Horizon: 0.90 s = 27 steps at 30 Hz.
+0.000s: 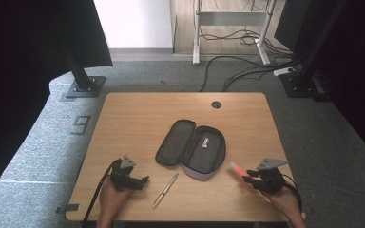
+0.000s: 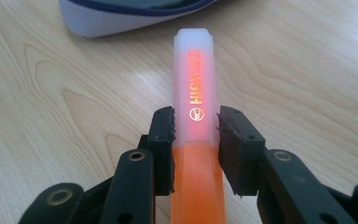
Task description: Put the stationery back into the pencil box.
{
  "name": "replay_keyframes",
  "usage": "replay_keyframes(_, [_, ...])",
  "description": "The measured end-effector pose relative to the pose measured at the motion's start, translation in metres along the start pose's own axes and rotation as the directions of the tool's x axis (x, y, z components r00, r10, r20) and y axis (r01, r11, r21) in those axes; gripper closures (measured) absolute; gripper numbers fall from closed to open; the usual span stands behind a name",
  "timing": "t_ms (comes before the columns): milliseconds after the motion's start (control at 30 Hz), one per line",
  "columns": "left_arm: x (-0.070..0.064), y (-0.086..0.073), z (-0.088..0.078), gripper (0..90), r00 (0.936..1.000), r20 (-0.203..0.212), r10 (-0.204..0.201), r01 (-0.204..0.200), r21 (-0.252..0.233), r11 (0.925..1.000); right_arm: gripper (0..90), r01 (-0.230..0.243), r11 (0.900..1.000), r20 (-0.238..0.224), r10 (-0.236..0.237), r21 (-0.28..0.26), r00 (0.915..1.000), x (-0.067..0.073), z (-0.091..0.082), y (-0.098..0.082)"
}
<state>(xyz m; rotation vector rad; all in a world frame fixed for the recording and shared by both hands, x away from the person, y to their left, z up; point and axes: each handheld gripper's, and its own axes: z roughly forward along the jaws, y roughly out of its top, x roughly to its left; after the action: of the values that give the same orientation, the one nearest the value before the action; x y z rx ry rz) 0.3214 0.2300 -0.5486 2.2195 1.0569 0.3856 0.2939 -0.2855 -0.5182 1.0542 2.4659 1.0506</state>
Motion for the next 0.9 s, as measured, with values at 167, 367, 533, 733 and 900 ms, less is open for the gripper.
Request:
replay_keyframes(167, [0.000,0.000,0.000,0.0,1.0000,0.000,0.000,0.000,0.000,1.0000,65.9,-0.011,1.000,0.010,0.011,-0.015,0.9999,-0.003,-0.007,0.004])
replay_keyframes(367, [0.000,0.000,0.000,0.0,1.0000,0.000,0.000,0.000,0.000,1.0000,65.9,-0.007,0.999,0.023,0.008,-0.031,0.9997,-0.005,-0.013,0.014])
replay_keyframes(533, [0.000,0.000,0.000,0.0,1.0000,0.000,0.000,0.000,0.000,1.0000,65.9,0.006,0.999,0.029,-0.005,-0.042,0.9996,-0.004,-0.013,0.026])
replay_keyframes(733, [0.000,0.000,0.000,0.0,1.0000,0.000,0.000,0.000,0.000,1.0000,65.9,0.010,0.999,0.024,-0.009,-0.051,0.9997,-0.004,-0.009,0.039])
replay_keyframes(900, [0.000,0.000,0.000,0.0,1.0000,0.000,0.001,-0.001,0.001,1.0000,65.9,0.014,0.998,0.022,-0.013,-0.059,0.9997,-0.004,-0.004,0.049])
